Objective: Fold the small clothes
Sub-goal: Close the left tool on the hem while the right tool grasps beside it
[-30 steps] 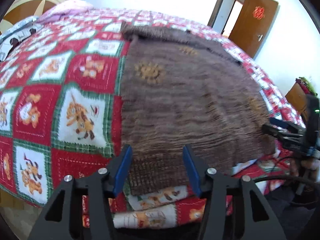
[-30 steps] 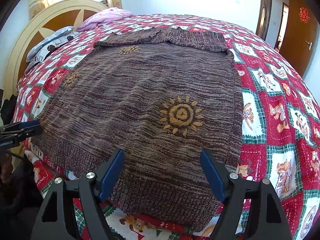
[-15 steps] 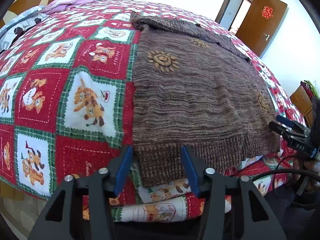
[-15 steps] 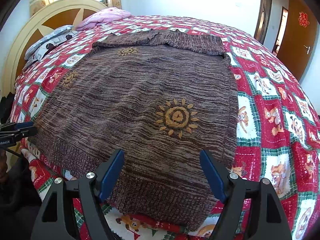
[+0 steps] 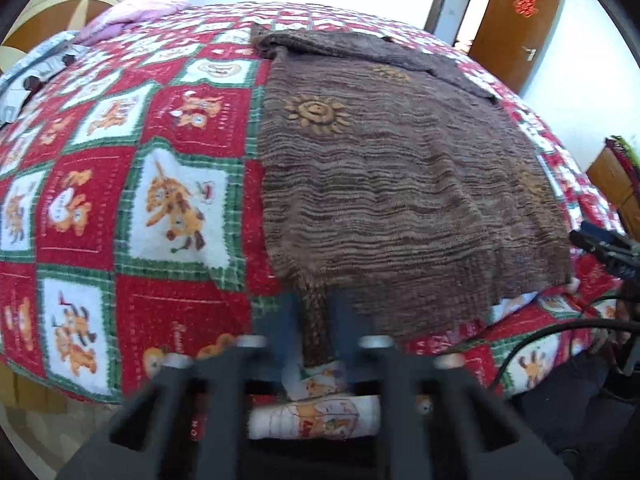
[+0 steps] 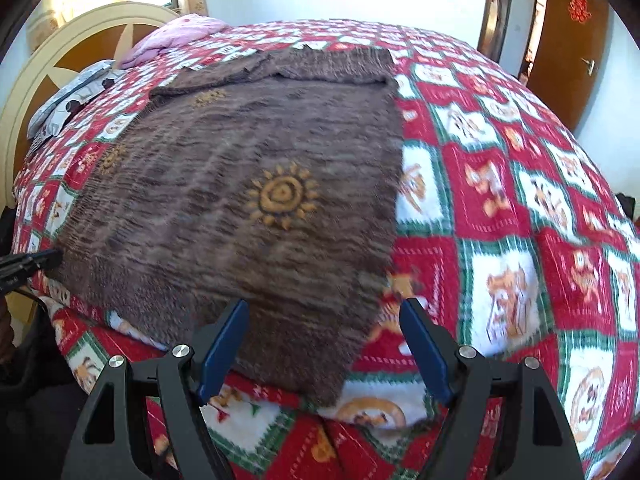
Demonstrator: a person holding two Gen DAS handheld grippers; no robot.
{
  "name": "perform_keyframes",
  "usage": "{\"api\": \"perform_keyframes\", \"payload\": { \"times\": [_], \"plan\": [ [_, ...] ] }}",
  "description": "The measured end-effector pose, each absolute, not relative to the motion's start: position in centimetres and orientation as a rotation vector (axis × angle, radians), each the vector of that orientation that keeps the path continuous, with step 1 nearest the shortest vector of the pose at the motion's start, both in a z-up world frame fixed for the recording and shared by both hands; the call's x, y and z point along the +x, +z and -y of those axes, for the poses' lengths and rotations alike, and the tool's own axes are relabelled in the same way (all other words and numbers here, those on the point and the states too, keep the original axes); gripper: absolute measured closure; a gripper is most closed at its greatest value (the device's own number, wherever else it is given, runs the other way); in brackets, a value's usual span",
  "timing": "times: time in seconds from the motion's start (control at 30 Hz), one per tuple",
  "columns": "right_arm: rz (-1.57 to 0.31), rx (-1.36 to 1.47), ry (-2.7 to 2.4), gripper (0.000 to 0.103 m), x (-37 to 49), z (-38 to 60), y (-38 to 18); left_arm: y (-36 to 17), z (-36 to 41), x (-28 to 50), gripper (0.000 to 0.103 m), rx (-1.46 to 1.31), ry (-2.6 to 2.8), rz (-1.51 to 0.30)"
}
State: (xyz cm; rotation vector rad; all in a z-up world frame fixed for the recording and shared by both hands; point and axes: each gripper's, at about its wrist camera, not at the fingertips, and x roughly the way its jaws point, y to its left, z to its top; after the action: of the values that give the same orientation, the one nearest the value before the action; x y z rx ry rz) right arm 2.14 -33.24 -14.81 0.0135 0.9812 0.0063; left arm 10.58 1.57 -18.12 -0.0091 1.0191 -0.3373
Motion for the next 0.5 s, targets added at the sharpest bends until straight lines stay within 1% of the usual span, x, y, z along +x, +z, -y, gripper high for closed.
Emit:
{"api": "perform_keyframes", "payload": {
  "times": [0.17,0.3,0.37,0.4,0.43,0.5],
  "plan": [
    [-1.014,0.084,0.008,0.025,2.1,34.2,-15.5,-16.8,-1.9,10.3,0.095,-0.044,-0.373,-0.95],
    [-1.056,0.154,0.049,0.025,1.7,34.3,-16.0,-16.6,-2.0,10.3,0.095,-0.045,-0.38,-0.934],
    [-1.069,0.157,0.047,0.03,1.4,34.4,-16.4,-16.9,-2.0,10.5,0.095,-0.044,-0.379,-0.94],
    [-1.081,0.169,0.049,0.037,1.4,34.6,-16.7,-17.1,-1.9,10.6,0.095,-0.042,-0.378,-0.947],
    [-1.093,0.193,0.056,0.042,1.5,34.8,-17.1,-17.3,-1.9,10.6,0.095,-0.042,-0.378,-0.952],
    [-1.091,0.208,0.055,0.043,1.5,35.0,-17.2,-17.7,-1.8,10.7,0.095,-0.047,-0.38,-0.969]
  ]
}}
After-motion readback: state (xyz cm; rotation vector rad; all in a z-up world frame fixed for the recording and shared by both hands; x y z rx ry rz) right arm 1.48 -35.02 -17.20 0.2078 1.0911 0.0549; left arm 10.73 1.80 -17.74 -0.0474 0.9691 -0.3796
